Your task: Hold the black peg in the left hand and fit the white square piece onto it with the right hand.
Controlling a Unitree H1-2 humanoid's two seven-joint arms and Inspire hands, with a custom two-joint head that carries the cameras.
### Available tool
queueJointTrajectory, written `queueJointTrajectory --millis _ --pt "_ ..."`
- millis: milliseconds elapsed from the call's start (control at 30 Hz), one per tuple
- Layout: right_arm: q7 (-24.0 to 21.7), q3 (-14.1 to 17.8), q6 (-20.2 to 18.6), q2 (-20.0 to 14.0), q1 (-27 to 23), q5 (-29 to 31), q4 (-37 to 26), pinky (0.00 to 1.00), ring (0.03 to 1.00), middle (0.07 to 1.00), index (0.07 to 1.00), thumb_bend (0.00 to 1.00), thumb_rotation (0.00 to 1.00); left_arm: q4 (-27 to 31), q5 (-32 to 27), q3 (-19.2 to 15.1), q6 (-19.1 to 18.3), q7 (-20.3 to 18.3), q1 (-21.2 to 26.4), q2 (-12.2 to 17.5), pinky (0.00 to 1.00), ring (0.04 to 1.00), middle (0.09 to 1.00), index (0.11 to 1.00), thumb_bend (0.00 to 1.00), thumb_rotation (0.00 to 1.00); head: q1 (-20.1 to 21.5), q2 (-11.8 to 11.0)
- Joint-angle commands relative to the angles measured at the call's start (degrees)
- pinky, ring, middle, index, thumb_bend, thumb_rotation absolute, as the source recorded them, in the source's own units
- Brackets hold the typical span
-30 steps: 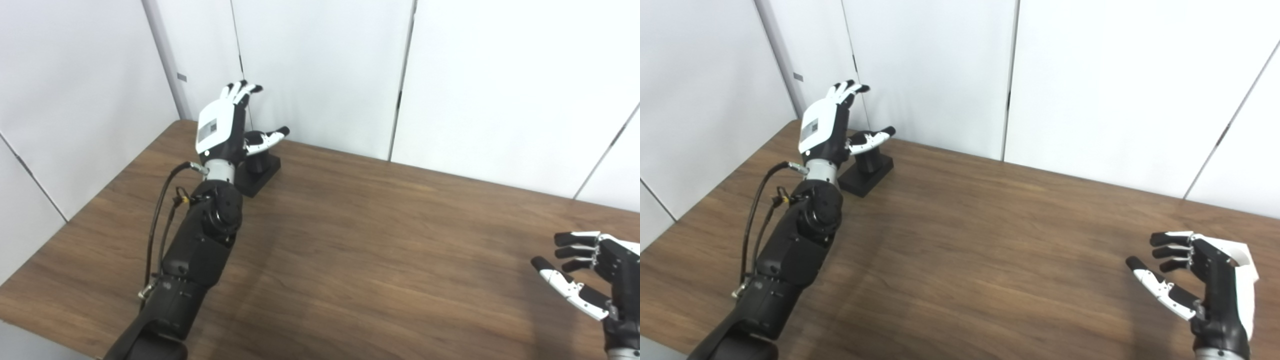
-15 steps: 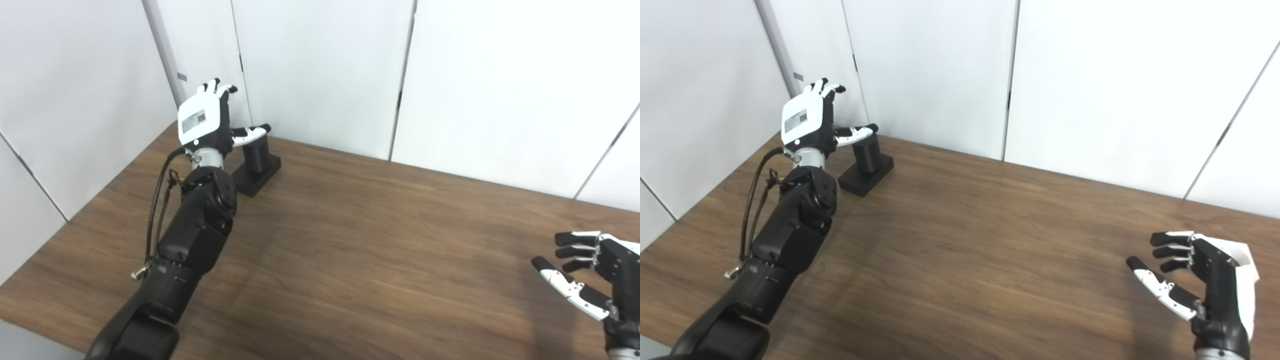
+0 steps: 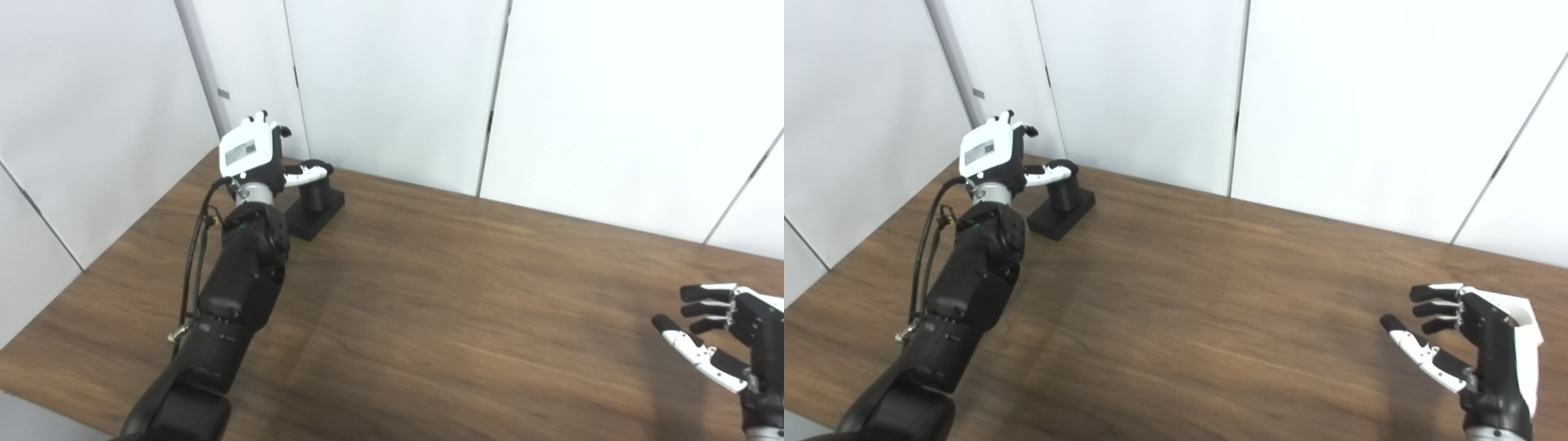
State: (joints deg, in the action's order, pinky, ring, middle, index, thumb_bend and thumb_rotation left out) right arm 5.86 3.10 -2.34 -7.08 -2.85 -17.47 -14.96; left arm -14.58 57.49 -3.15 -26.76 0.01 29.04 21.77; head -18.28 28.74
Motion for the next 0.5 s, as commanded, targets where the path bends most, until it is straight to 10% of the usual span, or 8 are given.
queueJointTrajectory --millis 0,467 --pt "0.12 0.19 0.40 -0.20 -1.58 -0.46 -2.67 0.41 0.530 0.610 0.491 0.49 0.11 -0.05 1.59 -0.18 -0.16 -0.07 3.78 1.14 0.84 0.987 0.982 0.758 0.95 0.57 0.01 0.30" --pt "0.34 0.34 0.43 -0.44 -1.90 -0.75 -2.49 0.40 0.522 0.602 0.490 0.49 0.11 -3.19 3.87 -0.78 -0.16 -2.81 3.75 -0.42 0.84 0.968 0.971 0.763 0.97 0.59 0.13 0.75"
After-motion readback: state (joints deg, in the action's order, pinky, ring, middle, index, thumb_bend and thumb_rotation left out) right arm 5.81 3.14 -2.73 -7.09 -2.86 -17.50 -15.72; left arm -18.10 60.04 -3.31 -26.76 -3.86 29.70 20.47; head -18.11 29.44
